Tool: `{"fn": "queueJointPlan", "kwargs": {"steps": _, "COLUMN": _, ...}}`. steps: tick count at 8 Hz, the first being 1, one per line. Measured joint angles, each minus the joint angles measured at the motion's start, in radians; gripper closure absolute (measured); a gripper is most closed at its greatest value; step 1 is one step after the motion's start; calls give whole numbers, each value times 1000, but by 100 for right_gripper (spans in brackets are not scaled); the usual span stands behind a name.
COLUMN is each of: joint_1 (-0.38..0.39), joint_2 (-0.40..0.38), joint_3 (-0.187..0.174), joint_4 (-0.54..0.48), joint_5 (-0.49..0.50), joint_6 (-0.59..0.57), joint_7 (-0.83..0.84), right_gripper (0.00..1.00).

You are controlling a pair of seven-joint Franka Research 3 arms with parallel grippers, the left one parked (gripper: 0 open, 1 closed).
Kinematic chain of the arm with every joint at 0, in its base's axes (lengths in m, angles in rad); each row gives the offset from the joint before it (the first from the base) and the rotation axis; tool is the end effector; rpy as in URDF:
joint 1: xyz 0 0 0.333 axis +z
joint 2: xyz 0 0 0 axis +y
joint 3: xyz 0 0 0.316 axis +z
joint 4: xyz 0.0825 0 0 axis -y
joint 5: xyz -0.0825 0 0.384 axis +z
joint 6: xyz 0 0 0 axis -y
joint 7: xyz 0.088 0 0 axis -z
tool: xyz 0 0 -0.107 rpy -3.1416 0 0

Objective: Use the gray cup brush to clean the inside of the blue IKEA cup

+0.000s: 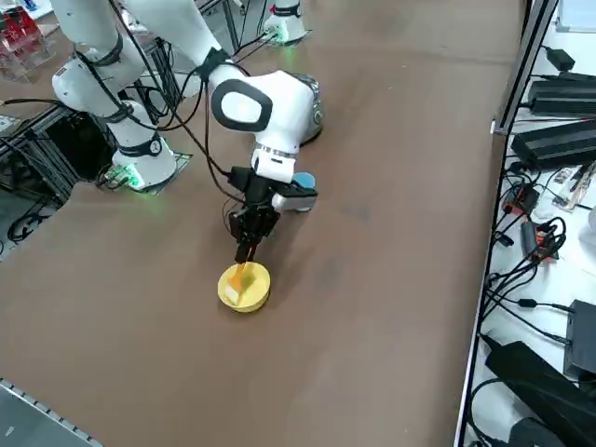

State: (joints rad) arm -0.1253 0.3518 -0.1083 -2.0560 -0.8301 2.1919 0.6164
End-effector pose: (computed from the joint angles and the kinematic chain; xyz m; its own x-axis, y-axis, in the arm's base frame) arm 0.5552 -0.1583 0.2579 0.9647 -0.2632 0.0109 -0.2111 -0.7477 0.6297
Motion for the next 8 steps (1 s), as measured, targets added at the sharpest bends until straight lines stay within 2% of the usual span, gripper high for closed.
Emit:
{"fn": "queueJointPlan", "kwargs": {"steps": 2, "joint_1": -7, "joint_2": 22, "joint_3": 0, "joint_4": 0, "joint_5": -1, "joint_6": 8, "joint_7": 5, "right_gripper": 93}}
{"fn": "queueJointPlan", "kwargs": {"steps": 4, "joint_1": -7, "joint_2": 35, "joint_3": 0, "joint_4": 1, "joint_5": -17, "joint_6": 9, "joint_7": 6, "right_gripper": 82}}
{"fn": "queueJointPlan", "kwargs": {"steps": 7, "joint_1": 0, "joint_2": 55, "joint_3": 9, "joint_4": 6, "joint_5": -30, "joint_6": 10, "joint_7": 27, "right_gripper": 28}}
{"fn": "queueJointPlan", "kwargs": {"steps": 8, "joint_1": 9, "joint_2": 56, "joint_3": 14, "joint_4": 10, "joint_5": -29, "joint_6": 10, "joint_7": 41, "right_gripper": 7}}
